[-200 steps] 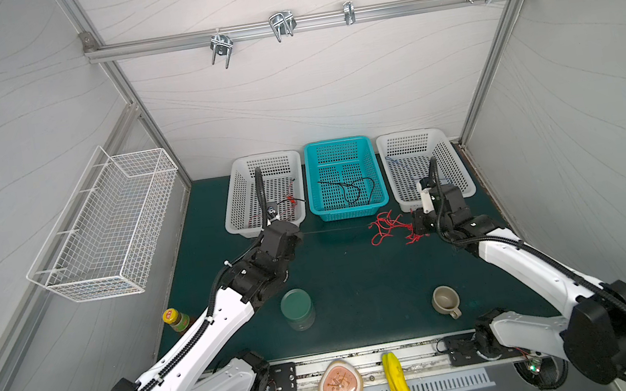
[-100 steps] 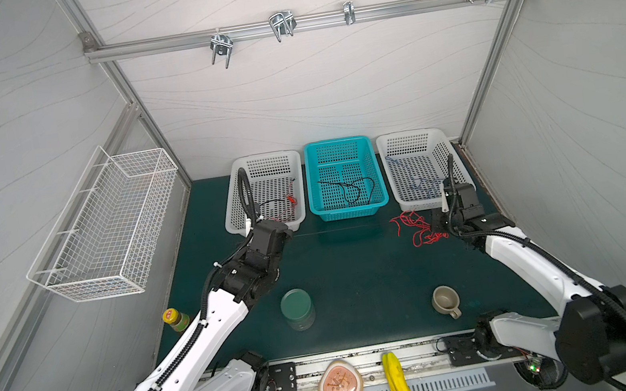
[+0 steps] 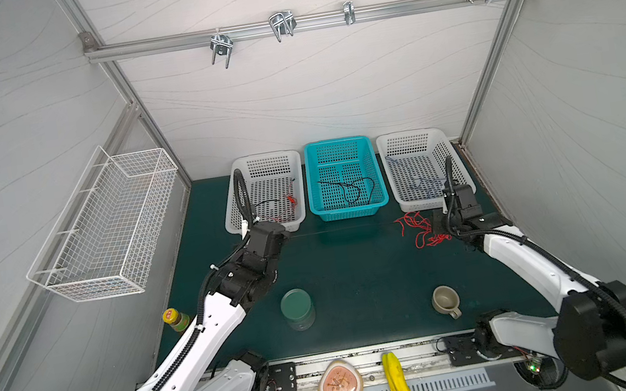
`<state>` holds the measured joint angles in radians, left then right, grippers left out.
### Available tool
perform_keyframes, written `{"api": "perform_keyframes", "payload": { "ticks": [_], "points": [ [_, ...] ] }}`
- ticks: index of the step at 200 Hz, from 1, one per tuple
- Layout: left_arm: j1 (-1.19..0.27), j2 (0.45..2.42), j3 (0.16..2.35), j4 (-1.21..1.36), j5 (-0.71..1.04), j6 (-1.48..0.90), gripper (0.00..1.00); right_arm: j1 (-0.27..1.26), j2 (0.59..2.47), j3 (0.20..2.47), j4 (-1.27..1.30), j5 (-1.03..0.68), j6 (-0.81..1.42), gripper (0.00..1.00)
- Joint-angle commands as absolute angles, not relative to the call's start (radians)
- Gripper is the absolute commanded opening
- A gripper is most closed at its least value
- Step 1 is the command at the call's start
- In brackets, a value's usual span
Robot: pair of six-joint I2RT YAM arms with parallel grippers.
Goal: Untangle the cables
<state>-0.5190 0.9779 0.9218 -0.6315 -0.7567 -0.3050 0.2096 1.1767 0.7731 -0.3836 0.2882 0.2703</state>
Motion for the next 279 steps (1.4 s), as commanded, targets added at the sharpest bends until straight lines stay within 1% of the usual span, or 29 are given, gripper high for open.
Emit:
{"api": "perform_keyframes", "payload": {
  "ticks": [1,65,78,105,116,143,169,204,223,245,279],
  "points": [
    [-0.490,0.982,0.964,-0.657,-0.832,-0.341,0.00,0.187,1.205,0.804,-0.448,0.406,0.291,0.00],
    [-0.462,0.968,0.970,-0.685,-0.831,-0.351,0.00,0.139,1.224,0.799,-0.462,0.425,0.282,0.00],
    [-0.462,0.959,0.971,-0.687,-0.819,-0.352,0.00,0.136,1.224,0.799,-0.452,0.400,0.266,0.00],
    [-0.462,0.925,0.938,-0.605,-0.709,-0.320,0.00,0.142,1.194,0.761,-0.357,0.226,0.224,0.00],
    [-0.462,0.914,0.922,-0.564,-0.654,-0.304,0.00,0.161,1.177,0.745,-0.314,0.186,0.221,0.00],
    [-0.462,0.910,0.902,-0.492,-0.534,-0.281,0.00,0.256,1.179,0.738,-0.243,0.149,0.203,0.00],
    [-0.460,0.926,0.907,-0.460,-0.452,-0.265,0.00,0.338,1.246,0.762,-0.213,0.135,0.207,0.00],
    [-0.462,0.915,0.885,-0.391,-0.310,-0.255,0.00,0.365,1.371,0.813,-0.233,0.123,0.227,0.02],
    [-0.462,0.903,0.866,-0.353,-0.235,-0.260,0.00,0.374,1.400,0.836,-0.251,0.123,0.222,0.05],
    [-0.462,0.906,0.856,-0.322,-0.160,-0.264,0.00,0.392,1.402,0.858,-0.262,0.128,0.189,0.16],
    [-0.462,0.938,0.872,-0.308,-0.091,-0.265,0.00,0.446,1.366,0.896,-0.259,0.125,0.117,0.32]
  ]
}}
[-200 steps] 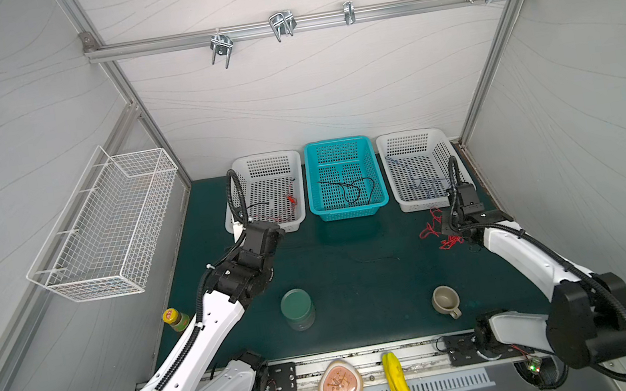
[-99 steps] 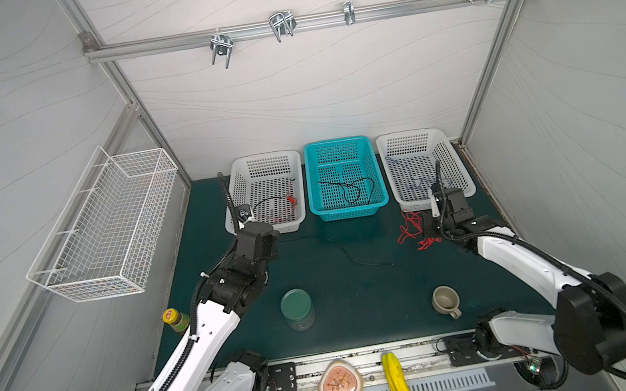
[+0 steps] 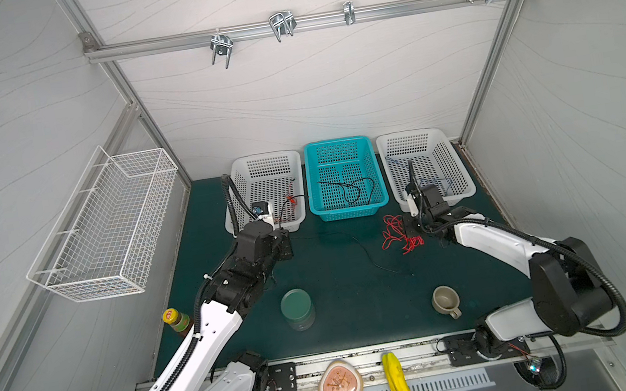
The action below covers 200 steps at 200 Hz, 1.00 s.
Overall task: Untangle the cables
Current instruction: 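Release the red tangle and move the right gripper toward the black wire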
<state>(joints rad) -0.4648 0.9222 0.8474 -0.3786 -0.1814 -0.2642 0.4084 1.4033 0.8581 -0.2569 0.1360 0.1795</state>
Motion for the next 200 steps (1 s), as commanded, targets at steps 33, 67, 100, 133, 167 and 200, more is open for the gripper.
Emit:
{"api": "perform_keyframes", "payload": {
  "ticks": [33,67,100,133,167,200],
  "points": [
    [-0.463,0.953,0.879,-0.286,-0.033,-0.267,0.00,0.517,1.341,0.918,-0.203,-0.006,0.048,0.44],
    [-0.463,0.951,0.885,-0.285,-0.021,-0.280,0.00,0.610,1.393,0.931,-0.112,-0.113,-0.003,0.52],
    [-0.463,0.959,0.909,-0.315,-0.018,-0.300,0.00,0.675,1.500,0.974,-0.035,-0.141,-0.006,0.54],
    [-0.463,0.972,0.929,-0.344,-0.011,-0.309,0.00,0.738,1.602,1.044,0.013,-0.181,-0.040,0.56],
    [-0.463,0.970,0.937,-0.363,-0.020,-0.315,0.00,0.780,1.677,1.102,0.058,-0.164,-0.059,0.57],
    [-0.463,0.968,0.937,-0.371,-0.035,-0.319,0.00,0.784,1.722,1.129,0.096,-0.187,-0.042,0.56]
  ]
}}
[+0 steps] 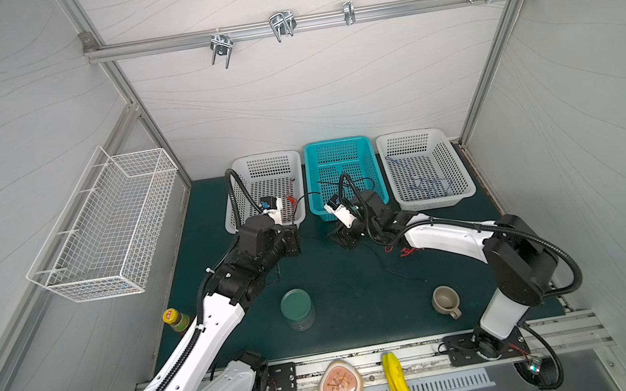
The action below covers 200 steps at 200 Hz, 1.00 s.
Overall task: Untangle the cables
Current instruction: 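Release the red tangle and move the right gripper toward the black wire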
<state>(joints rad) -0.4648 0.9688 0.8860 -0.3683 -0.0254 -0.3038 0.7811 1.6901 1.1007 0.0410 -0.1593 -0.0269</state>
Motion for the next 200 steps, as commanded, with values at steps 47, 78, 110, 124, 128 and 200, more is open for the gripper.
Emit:
{"api": "perform_keyframes", "payload": {
  "ticks": [47,78,110,124,128,200],
  "points": [
    [-0.463,0.971,0.936,-0.386,-0.069,-0.315,0.00,0.794,1.714,1.104,0.103,-0.209,-0.024,0.56],
    [-0.463,0.976,0.936,-0.390,-0.090,-0.312,0.00,0.795,1.660,1.053,0.104,-0.177,-0.016,0.56],
    [-0.463,0.985,0.938,-0.393,-0.101,-0.314,0.00,0.800,1.590,1.000,0.112,-0.105,-0.014,0.55],
    [-0.463,0.988,0.940,-0.393,-0.102,-0.315,0.00,0.807,1.576,0.991,0.112,-0.109,-0.024,0.55],
    [-0.463,0.988,0.941,-0.391,-0.100,-0.314,0.00,0.812,1.575,0.991,0.110,-0.109,-0.029,0.55],
    [-0.463,0.983,0.950,-0.390,-0.081,-0.315,0.00,0.845,1.688,1.060,0.144,-0.163,-0.063,0.55]
  ]
}}
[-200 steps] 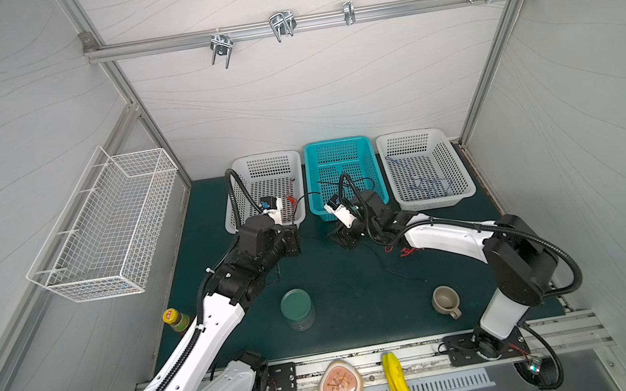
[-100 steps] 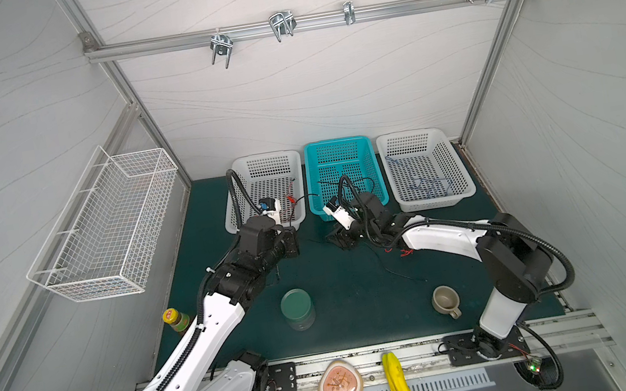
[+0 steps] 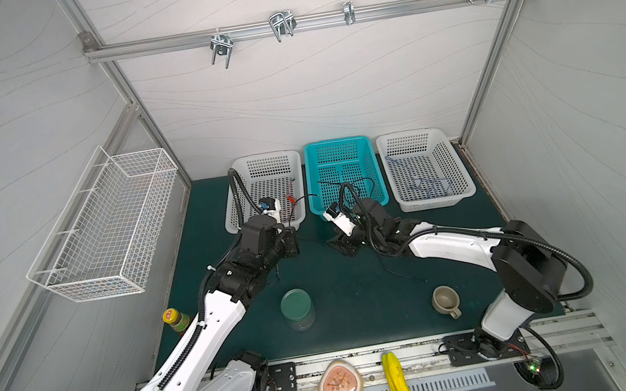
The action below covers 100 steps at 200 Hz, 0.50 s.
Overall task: Untangle the cables
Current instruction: 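Release the red tangle and move the right gripper toward the black wire, then grasp and lift the black wire with the right gripper while the left releases it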
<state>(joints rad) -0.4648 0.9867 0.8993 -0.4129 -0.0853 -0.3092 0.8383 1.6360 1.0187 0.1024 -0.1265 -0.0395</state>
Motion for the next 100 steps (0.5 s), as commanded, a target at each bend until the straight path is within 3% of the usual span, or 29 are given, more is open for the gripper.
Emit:
{"api": "perform_keyframes", "payload": {
  "ticks": [1,57,77,100],
  "points": [
    [-0.463,0.983,0.950,-0.390,-0.081,-0.314,0.00,0.845,1.691,1.062,0.144,-0.164,-0.063,0.55],
    [-0.463,0.956,0.950,-0.398,-0.108,-0.306,0.00,0.845,1.781,1.098,0.155,-0.114,-0.061,0.49],
    [-0.462,0.939,0.945,-0.394,-0.126,-0.309,0.00,0.840,1.803,1.086,0.162,-0.073,-0.048,0.41],
    [-0.463,0.919,0.936,-0.385,-0.138,-0.308,0.00,0.831,1.818,1.075,0.179,-0.042,-0.020,0.23]
  ]
}}
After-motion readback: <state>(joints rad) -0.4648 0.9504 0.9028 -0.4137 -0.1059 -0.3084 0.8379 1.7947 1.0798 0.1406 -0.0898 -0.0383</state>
